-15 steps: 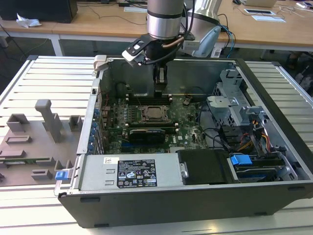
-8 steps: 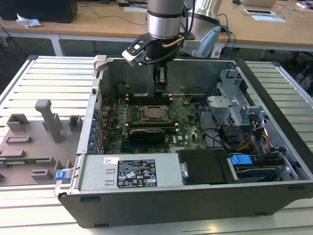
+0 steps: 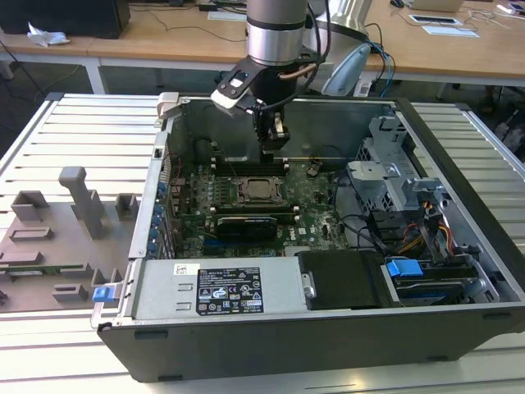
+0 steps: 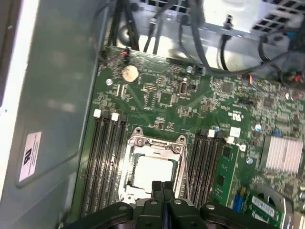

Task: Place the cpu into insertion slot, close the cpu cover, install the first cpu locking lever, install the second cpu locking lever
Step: 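Install the first cpu locking lever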

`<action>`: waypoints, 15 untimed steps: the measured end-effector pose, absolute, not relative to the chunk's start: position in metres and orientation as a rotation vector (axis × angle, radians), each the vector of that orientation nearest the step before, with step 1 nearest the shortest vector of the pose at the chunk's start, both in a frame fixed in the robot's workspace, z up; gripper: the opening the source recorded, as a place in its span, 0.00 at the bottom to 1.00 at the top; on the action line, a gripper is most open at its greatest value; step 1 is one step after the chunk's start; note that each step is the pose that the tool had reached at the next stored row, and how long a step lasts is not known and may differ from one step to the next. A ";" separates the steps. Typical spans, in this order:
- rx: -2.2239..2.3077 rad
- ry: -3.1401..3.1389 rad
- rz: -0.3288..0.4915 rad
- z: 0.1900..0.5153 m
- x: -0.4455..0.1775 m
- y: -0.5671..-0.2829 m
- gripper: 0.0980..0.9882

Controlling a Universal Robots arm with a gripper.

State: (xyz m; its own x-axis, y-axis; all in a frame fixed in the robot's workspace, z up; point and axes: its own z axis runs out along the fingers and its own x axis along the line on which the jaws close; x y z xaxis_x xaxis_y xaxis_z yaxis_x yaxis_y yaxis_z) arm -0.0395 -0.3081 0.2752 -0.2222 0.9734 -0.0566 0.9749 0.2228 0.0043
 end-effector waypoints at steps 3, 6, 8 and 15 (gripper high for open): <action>1.830 2.493 -0.047 0.275 -0.040 -0.308 0.01; 1.748 2.551 -0.044 0.275 -0.040 -0.308 0.01; 1.699 2.583 -0.043 0.275 -0.040 -0.308 0.01; 1.483 2.711 -0.036 0.275 -0.040 -0.308 0.01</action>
